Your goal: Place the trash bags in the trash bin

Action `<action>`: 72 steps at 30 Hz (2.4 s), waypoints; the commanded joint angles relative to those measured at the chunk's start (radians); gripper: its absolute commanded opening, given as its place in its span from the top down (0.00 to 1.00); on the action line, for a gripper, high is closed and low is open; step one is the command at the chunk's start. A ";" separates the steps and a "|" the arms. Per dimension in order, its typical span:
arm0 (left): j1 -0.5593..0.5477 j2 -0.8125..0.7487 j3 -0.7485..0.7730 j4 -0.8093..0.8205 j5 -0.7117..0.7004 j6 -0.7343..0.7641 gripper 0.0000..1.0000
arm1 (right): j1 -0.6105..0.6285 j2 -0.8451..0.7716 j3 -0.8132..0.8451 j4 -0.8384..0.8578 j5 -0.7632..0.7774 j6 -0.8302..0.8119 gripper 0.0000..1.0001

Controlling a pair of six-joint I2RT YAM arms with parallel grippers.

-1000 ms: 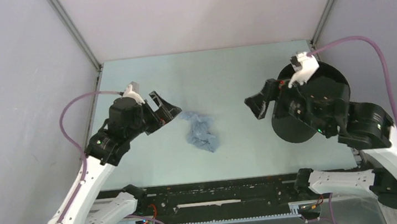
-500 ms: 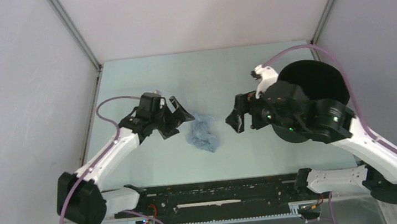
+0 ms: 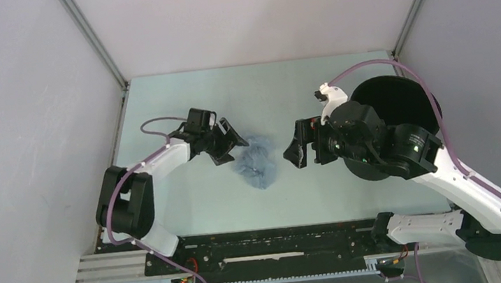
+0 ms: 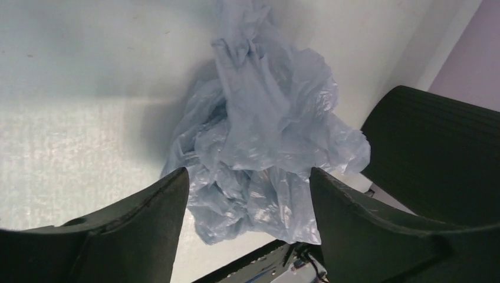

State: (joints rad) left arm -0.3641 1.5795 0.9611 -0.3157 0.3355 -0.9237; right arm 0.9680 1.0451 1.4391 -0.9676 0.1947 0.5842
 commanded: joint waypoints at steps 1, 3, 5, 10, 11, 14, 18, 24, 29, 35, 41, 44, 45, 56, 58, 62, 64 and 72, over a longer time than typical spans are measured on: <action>0.006 -0.059 0.092 0.042 0.017 0.027 0.14 | -0.011 0.017 -0.005 0.016 -0.031 0.029 0.00; 0.005 -0.108 0.084 0.037 -0.012 0.044 0.11 | -0.011 0.018 -0.008 0.014 -0.037 0.042 0.00; 0.007 -0.144 0.076 0.028 -0.031 0.055 0.05 | -0.011 0.017 -0.009 0.010 -0.039 0.055 0.00; 0.014 -0.115 0.053 0.092 0.006 -0.010 0.00 | -0.011 0.007 -0.021 -0.002 -0.036 0.082 0.01; 0.015 -0.102 0.051 0.105 0.002 -0.022 0.00 | -0.010 0.006 -0.022 -0.006 -0.035 0.085 0.00; 0.017 -0.068 0.061 0.162 0.005 -0.048 0.02 | -0.010 0.002 -0.021 -0.024 -0.029 0.095 0.00; 0.018 0.015 0.101 0.170 0.030 -0.049 0.41 | -0.023 0.000 -0.033 -0.036 -0.038 0.113 0.00; 0.016 -0.027 0.281 0.033 -0.016 0.086 0.93 | -0.247 -0.060 -0.148 0.060 -0.337 0.149 0.00; 0.014 -0.107 0.577 -0.076 -0.006 0.251 1.00 | -0.334 -0.053 -0.159 0.142 -0.467 0.101 0.01; 0.001 -0.282 0.550 -0.076 0.061 0.331 1.00 | -0.345 0.036 -0.143 0.240 -0.547 0.062 0.00; 0.036 -0.524 0.062 -0.103 -0.008 0.193 1.00 | -0.326 0.138 -0.097 0.237 -0.548 0.009 0.02; 0.077 -0.596 -0.145 -0.026 0.030 0.116 1.00 | -0.294 0.190 -0.088 0.248 -0.514 -0.018 0.04; 0.083 -0.604 -0.185 -0.012 0.051 0.102 1.00 | -0.282 0.212 -0.088 0.257 -0.503 -0.025 0.04; 0.044 -0.580 -0.123 -0.220 0.091 0.397 1.00 | -0.227 0.502 -0.035 0.299 -0.465 -0.030 0.10; 0.001 -0.582 -0.043 -0.252 0.084 0.429 1.00 | -0.229 0.522 -0.019 0.285 -0.467 -0.019 0.11; -0.034 -0.606 0.093 -0.269 0.032 0.384 1.00 | -0.231 0.486 -0.013 0.283 -0.477 -0.038 0.11; -0.033 -0.636 0.140 -0.277 -0.018 0.302 1.00 | -0.227 0.445 -0.027 0.282 -0.480 -0.082 0.10; -0.032 -0.648 0.238 -0.189 0.076 0.087 1.00 | -0.249 0.273 -0.156 0.423 -0.501 -0.077 0.09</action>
State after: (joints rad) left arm -0.3954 0.9024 1.0996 -0.5446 0.3485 -0.7109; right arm 0.7391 1.3991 1.3083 -0.6476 -0.2741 0.5072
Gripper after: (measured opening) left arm 0.009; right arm 0.905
